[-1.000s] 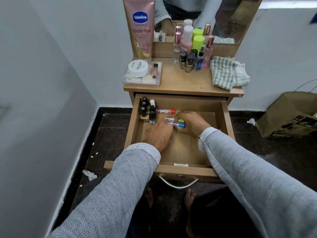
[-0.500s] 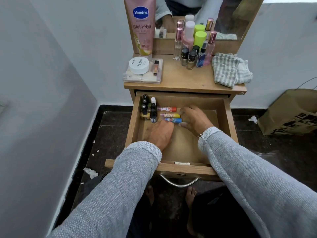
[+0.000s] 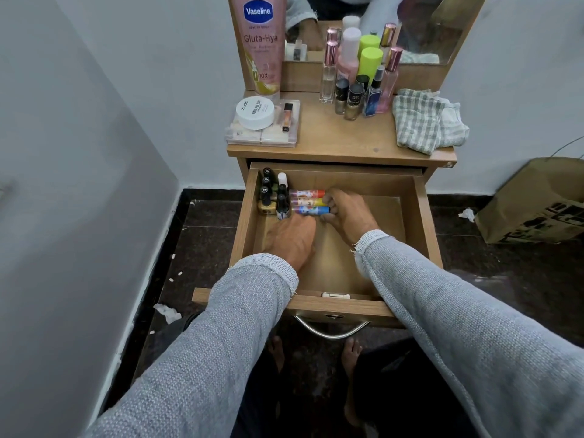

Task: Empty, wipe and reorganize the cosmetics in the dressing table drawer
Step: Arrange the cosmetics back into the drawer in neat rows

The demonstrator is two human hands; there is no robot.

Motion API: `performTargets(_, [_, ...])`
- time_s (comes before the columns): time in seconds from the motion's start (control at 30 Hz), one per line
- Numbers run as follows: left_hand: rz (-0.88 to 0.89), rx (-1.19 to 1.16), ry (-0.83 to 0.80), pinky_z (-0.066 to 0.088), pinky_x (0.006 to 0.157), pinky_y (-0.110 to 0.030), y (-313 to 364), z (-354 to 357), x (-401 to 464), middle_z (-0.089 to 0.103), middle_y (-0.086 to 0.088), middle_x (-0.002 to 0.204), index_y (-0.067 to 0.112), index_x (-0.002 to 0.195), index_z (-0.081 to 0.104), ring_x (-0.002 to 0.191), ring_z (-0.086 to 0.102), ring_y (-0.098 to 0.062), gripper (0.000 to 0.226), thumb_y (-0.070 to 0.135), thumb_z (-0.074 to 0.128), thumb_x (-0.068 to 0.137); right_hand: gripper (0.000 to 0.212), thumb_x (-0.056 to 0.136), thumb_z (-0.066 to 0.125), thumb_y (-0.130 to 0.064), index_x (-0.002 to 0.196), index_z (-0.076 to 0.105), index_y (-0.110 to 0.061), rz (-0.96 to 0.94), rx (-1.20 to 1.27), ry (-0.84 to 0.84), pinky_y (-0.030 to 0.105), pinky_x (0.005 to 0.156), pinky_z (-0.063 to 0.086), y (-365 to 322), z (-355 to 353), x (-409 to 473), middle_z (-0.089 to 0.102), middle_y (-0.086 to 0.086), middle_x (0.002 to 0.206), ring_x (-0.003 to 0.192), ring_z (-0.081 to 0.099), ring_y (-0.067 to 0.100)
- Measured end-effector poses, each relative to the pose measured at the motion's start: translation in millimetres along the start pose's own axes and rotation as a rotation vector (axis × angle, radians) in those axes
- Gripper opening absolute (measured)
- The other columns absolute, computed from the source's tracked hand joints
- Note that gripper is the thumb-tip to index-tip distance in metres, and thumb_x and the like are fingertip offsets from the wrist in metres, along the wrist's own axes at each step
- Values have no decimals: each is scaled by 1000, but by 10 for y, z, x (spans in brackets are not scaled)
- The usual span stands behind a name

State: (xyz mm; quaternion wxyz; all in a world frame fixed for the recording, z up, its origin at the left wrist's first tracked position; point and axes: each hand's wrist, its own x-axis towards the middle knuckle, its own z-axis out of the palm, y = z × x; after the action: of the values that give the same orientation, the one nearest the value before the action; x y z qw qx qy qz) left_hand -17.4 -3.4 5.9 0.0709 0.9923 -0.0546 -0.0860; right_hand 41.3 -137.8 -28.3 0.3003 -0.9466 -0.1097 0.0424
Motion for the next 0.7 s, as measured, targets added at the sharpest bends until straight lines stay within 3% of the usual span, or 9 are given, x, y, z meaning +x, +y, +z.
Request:
performTargets(0.3, [-34, -41, -13, 45, 71, -32, 17, -40, -20, 66, -11, 104, 6, 116, 61, 93, 65, -28, 23, 11, 54, 94, 29, 77, 75, -9, 99, 56, -13, 29, 21, 55, 43, 79, 53, -87, 27, -4, 55, 12, 106, 84, 58, 30])
performTargets(0.5, [-28, -60, -5, 45, 69, -32, 20, -57, -28, 66, -11, 102, 7, 116, 60, 90, 66, -28, 23, 11, 55, 93, 34, 73, 77, -5, 92, 54, -21, 132, 130, 46, 43, 80, 54, -94, 33, -23, 64, 11, 96, 84, 62, 30])
performTargets(0.6, [-26, -63, -11, 46, 70, -32, 19, -62, -31, 66, -11, 102, 5, 116, 60, 88, 65, -27, 23, 10, 57, 93, 33, 73, 73, 5, 95, 57, -14, 172, 259, 73, 23, 73, 55, -89, 37, -48, 68, 10, 91, 78, 65, 21])
performTargets(0.67, [-28, -65, -15, 45, 70, -32, 19, -68, -31, 66, -11, 102, 5, 115, 61, 85, 63, -26, 23, 9, 56, 93, 33, 75, 70, 9, 98, 57, -11, 183, 297, 80, 5, 60, 47, -91, 40, -52, 68, 10, 93, 71, 60, 12])
performTargets(0.7, [-27, -65, -11, 44, 69, -31, 20, -67, -31, 66, -11, 102, 5, 115, 61, 84, 62, -25, 23, 9, 56, 93, 33, 75, 70, 9, 98, 57, -10, 186, 299, 85, 3, 57, 44, -96, 37, -51, 67, 10, 94, 69, 58, 9])
